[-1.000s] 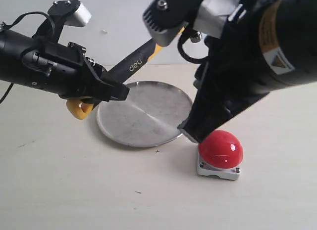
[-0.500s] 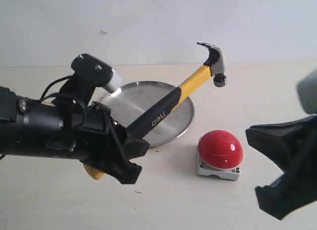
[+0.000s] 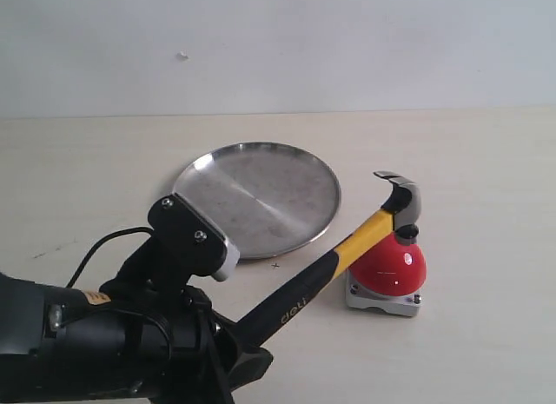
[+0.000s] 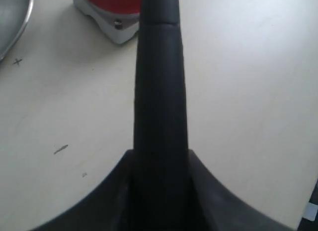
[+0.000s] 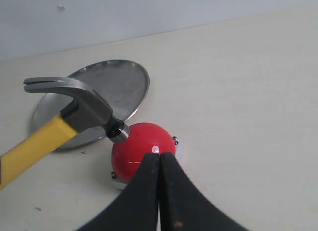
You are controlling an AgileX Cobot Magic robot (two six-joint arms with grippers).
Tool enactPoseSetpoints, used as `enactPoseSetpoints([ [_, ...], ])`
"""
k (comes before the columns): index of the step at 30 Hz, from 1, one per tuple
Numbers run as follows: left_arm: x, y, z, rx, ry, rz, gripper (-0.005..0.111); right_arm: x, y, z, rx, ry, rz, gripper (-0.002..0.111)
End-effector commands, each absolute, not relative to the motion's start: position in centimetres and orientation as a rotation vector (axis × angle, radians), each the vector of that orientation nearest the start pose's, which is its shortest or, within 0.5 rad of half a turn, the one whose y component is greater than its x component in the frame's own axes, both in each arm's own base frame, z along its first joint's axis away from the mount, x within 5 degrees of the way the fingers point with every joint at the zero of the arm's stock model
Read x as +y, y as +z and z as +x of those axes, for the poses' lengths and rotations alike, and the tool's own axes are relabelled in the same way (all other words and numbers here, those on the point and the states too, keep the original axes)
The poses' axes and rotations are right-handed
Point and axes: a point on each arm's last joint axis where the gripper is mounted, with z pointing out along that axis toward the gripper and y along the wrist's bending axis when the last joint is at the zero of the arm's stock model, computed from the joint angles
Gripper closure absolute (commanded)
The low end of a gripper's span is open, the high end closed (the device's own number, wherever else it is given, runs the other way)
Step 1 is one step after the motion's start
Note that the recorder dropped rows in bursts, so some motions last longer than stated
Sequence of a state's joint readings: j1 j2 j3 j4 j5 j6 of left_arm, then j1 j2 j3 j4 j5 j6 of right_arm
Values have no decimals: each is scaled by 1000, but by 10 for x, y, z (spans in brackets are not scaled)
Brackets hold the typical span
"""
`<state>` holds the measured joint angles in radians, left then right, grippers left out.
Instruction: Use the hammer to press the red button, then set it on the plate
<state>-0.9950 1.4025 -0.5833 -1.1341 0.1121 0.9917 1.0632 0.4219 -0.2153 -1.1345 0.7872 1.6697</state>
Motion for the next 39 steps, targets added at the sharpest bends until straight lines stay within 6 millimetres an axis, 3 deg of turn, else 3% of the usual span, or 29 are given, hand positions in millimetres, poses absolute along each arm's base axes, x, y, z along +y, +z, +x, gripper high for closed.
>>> enactPoseSetpoints([
  [1, -212, 196, 138, 2174, -575, 938, 107, 36, 231, 84, 1980, 460, 20, 108],
  [11, -212, 194, 139, 2176, -564, 930, 107, 36, 231, 84, 1981, 461, 22, 108],
  [22, -215, 173, 147, 2219, -458, 937, 107, 36, 231, 84, 1981, 463, 20, 108],
  [28, -215, 175, 149, 2206, -448, 920, 107, 36, 231, 84, 1981, 463, 20, 108],
  [35, -229, 190, 151, 2187, -547, 937, 107, 36, 231, 84, 1981, 463, 20, 108],
  [39, -231, 186, 150, 2217, -564, 932, 107, 36, 231, 84, 1981, 463, 20, 108],
])
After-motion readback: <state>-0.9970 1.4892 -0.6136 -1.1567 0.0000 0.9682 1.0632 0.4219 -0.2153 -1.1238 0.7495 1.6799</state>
